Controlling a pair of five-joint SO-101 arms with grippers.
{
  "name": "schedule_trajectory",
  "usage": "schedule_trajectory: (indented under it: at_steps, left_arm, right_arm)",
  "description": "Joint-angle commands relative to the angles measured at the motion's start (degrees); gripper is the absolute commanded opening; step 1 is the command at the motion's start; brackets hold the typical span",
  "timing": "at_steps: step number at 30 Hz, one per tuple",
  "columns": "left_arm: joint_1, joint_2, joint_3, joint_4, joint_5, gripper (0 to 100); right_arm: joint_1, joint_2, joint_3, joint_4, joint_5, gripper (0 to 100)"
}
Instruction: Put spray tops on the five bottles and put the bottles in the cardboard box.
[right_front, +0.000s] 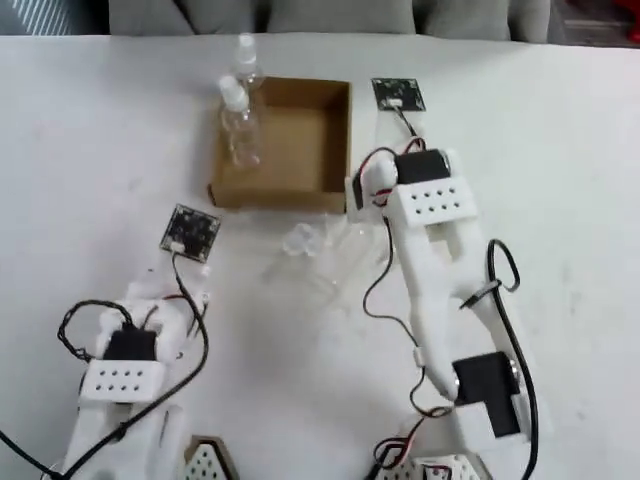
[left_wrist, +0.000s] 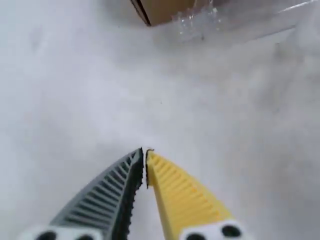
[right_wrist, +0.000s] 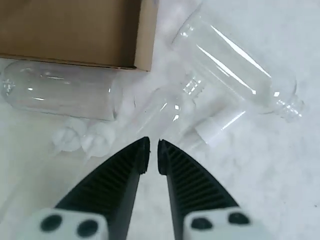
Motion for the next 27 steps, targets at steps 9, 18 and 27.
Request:
schedule_trajectory:
  at_steps: [9,18,27]
  left_arm:
    - [0.92,-1.54,-0.35,0.09,-0.44,2]
    - [0.92,-1.54,-0.35,0.09,-0.44,2]
    - [0.92,-1.54,-0.35,0.09,-0.44,2]
  right_arm:
    - [0.66,9.01,-5.63,2.15,-8.09,16.8]
    - [-1.10,9.54,-5.19,-0.04,-10.90,17.6]
    - [-2.42,15.34,-4.75,-5.23,-14.15,17.6]
